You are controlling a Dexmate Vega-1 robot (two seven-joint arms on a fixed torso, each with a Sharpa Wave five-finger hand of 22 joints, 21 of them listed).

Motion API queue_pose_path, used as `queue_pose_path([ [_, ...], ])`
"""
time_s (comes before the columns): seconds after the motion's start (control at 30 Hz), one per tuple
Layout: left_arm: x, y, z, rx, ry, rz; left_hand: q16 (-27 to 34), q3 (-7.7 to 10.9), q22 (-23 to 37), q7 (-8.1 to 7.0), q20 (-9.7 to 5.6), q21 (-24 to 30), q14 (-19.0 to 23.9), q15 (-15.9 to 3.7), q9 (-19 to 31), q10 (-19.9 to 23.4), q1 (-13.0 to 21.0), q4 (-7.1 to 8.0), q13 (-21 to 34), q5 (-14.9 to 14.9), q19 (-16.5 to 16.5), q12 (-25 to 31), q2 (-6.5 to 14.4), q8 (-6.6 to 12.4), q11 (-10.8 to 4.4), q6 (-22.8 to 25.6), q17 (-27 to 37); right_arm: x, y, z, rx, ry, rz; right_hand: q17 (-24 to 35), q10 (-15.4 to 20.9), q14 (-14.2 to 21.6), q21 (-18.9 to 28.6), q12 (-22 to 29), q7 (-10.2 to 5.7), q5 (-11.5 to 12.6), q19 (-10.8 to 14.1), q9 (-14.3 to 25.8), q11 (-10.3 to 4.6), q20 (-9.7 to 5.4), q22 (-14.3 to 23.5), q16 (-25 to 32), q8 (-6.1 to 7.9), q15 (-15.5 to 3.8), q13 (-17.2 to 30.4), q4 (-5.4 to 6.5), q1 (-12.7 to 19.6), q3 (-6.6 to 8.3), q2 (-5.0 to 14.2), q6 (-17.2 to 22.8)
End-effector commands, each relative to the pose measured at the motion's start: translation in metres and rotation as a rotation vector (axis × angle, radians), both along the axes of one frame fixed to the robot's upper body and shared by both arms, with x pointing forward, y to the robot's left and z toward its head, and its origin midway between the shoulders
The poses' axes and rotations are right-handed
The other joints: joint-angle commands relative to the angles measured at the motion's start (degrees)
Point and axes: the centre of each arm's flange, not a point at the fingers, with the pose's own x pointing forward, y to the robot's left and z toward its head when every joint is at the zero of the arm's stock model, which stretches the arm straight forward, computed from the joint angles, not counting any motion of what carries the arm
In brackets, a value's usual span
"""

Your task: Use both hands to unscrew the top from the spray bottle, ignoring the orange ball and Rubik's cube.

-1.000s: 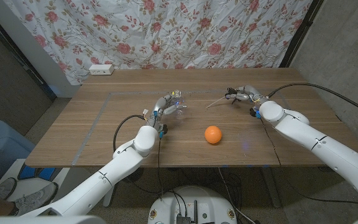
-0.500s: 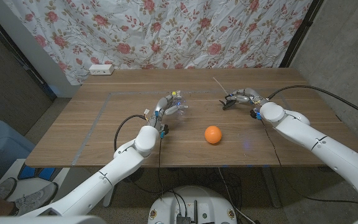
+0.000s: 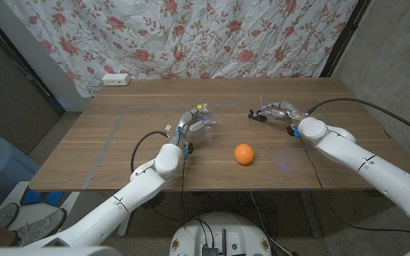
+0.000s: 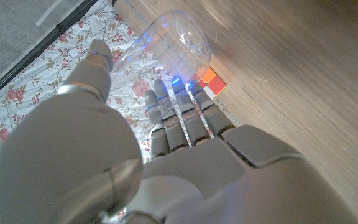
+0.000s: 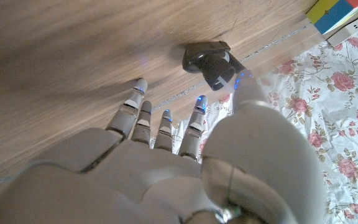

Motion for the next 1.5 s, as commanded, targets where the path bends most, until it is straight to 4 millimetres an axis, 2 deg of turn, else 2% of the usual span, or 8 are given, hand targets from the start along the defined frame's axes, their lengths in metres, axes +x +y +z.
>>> queue_pose_path([
  [0.03,-0.002,-0.001,-0.002,-0.001,-0.001,-0.007,-0.2,5.52,0.3,0.99,0.18,0.2,0.2,-1.6,0.1,0.7,-11.9,5.53,0.2,0.0,-0.1,0.2,12.3,0.35,-0.03,2.6,0.0,-0.004,-0.001,-0.002,0.007,0.016,0.028,0.3,-1.7,-1.1,-0.1,-0.1,0.74,0.9,-0.9,0.0,0.29,0.48,0.1,-0.6,-1.33,0.59,0.2,0.2,-1.3,-0.78,-0.3,-2.6],
  [0.13,-0.002,-0.001,-0.003,-0.001,0.001,-0.006,-0.2,5.54,0.3,1.0,0.18,0.1,0.2,-1.57,0.1,0.7,-11.9,5.48,0.2,0.0,-0.2,0.2,12.3,0.36,-0.04,2.6,0.0,-0.004,-0.001,-0.002,-0.002,0.025,0.046,0.3,-3.4,-2.6,-0.2,-0.1,2.17,1.6,-1.9,-0.3,0.86,0.68,0.1,-1.2,-3.07,1.4,0.2,0.45,-2.9,-1.52,-1.19,-6.1],
  [0.33,-0.003,0.0,-0.003,-0.001,-0.001,-0.008,-0.1,5.55,0.3,1.01,0.18,0.2,0.2,-1.56,0.2,0.6,-12.0,5.46,0.1,0.0,-0.2,0.1,12.2,0.35,0.18,2.7,0.0,-0.004,-0.004,-0.002,0.001,0.036,0.064,0.3,-6.9,-5.1,-0.2,-0.2,2.71,3.2,-4.3,-0.7,1.09,1.11,0.1,-1.9,-5.98,2.39,0.1,1.12,-5.7,-2.74,-2.33,-12.0],
  [0.57,-0.003,0.003,-0.001,0.004,-0.006,-0.008,-0.1,5.55,0.3,0.98,0.2,0.2,0.1,-1.58,0.1,0.7,-12.0,5.44,0.1,0.0,-0.2,0.1,12.2,0.3,-0.14,2.7,0.0,-0.004,-0.009,0.0,0.006,0.053,0.091,0.2,-10.5,-7.8,-0.4,-0.1,4.2,5.4,-7.5,-1.3,1.8,1.14,0.1,-2.2,-7.88,3.1,0.0,2.06,-9.0,-4.43,-3.38,-19.2],
  [0.73,-0.003,0.005,-0.001,0.006,-0.002,-0.008,-0.2,5.56,0.3,0.99,0.18,0.2,0.2,-1.56,0.1,0.5,-12.1,5.45,0.1,0.0,-0.2,0.0,12.2,0.27,0.04,2.7,0.0,-0.005,-0.013,0.0,0.02,0.049,0.115,0.0,-12.6,-9.6,-0.3,0.1,6.0,7.0,-9.6,-1.7,1.95,1.26,0.1,-2.3,-8.09,3.37,-0.2,2.68,-11.4,-6.04,-4.36,-24.3],
  [0.9,-0.002,0.008,-0.003,0.004,-0.009,-0.015,-0.2,5.54,0.3,0.92,0.2,0.1,0.1,-1.57,0.1,0.6,-12.2,5.44,0.2,0.0,-0.2,0.0,12.1,0.24,0.1,2.7,0.0,-0.005,-0.018,-0.002,0.062,0.022,0.156,-0.1,-13.9,-10.7,-0.5,0.0,6.71,7.7,-11.5,-1.9,2.29,0.79,0.0,-2.3,-7.89,3.43,-0.3,3.17,-13.0,-7.24,-5.12,-26.4],
  [1.17,-0.001,0.013,-0.005,0.013,-0.013,-0.02,-0.3,5.3,0.3,0.78,0.17,0.0,-0.1,-1.88,0.0,-0.1,-12.4,5.2,0.0,-0.1,-0.6,-0.3,11.6,-0.17,-0.34,1.9,0.0,-0.008,-0.019,-0.004,0.109,-0.025,0.154,-0.2,-12.6,-9.9,0.1,0.8,6.98,8.1,-10.9,-2.1,2.2,-0.18,0.0,-1.7,-7.38,2.69,-0.4,3.98,-14.8,-8.17,-5.13,-26.4],
  [1.5,-0.001,0.019,-0.013,0.019,-0.009,-0.036,-0.5,4.87,0.3,0.87,0.05,0.0,-0.2,-2.67,-0.2,-0.5,-12.5,4.62,-0.5,-0.2,-0.8,-0.9,10.2,-0.38,-0.76,2.0,-0.5,-0.009,-0.02,-0.006,0.169,-0.05,0.167,-0.3,-11.5,-9.2,0.3,1.2,7.17,8.5,-10.3,-2.2,2.26,-0.49,0.0,-1.3,-6.82,2.34,-0.5,4.61,-16.1,-8.63,-4.65,-25.1],
])
